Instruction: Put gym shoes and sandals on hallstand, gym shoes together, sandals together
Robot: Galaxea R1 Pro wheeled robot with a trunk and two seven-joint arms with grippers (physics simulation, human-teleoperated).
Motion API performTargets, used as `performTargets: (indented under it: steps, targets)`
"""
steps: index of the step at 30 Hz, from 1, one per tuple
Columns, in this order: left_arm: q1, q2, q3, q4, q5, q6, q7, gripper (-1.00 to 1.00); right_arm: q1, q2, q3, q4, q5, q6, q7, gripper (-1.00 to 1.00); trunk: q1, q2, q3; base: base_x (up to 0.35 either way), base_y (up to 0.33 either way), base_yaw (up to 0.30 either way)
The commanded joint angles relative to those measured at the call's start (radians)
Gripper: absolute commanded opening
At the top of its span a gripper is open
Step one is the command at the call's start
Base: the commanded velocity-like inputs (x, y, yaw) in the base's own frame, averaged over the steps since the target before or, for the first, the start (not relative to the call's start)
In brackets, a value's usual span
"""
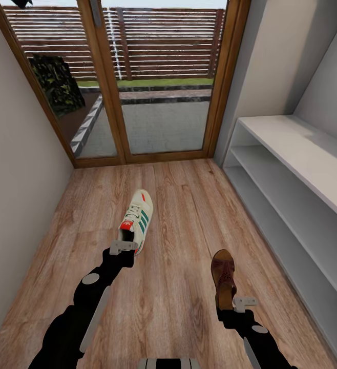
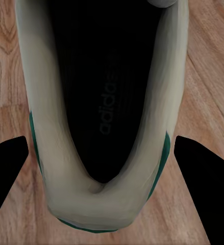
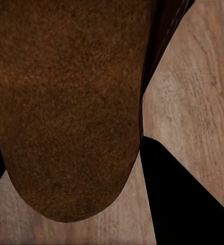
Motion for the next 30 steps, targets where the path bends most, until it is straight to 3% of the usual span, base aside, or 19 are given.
performTargets:
  steps: [1,30]
  targets:
    - [0.000,0.000,0.000,0.000,0.000,0.000,-0.001,-1.00,0.000,0.000,0.000,0.000,-0.003,0.000,-0.002,-1.00,-0.004,0.007,0.005,0.000,0.000,0.000]
    - [0.000,0.000,0.000,0.001,0.001,0.000,-0.002,-1.00,0.000,0.000,0.000,0.001,-0.003,0.000,-0.002,-1.00,-0.115,0.210,0.141,0.000,0.000,0.000]
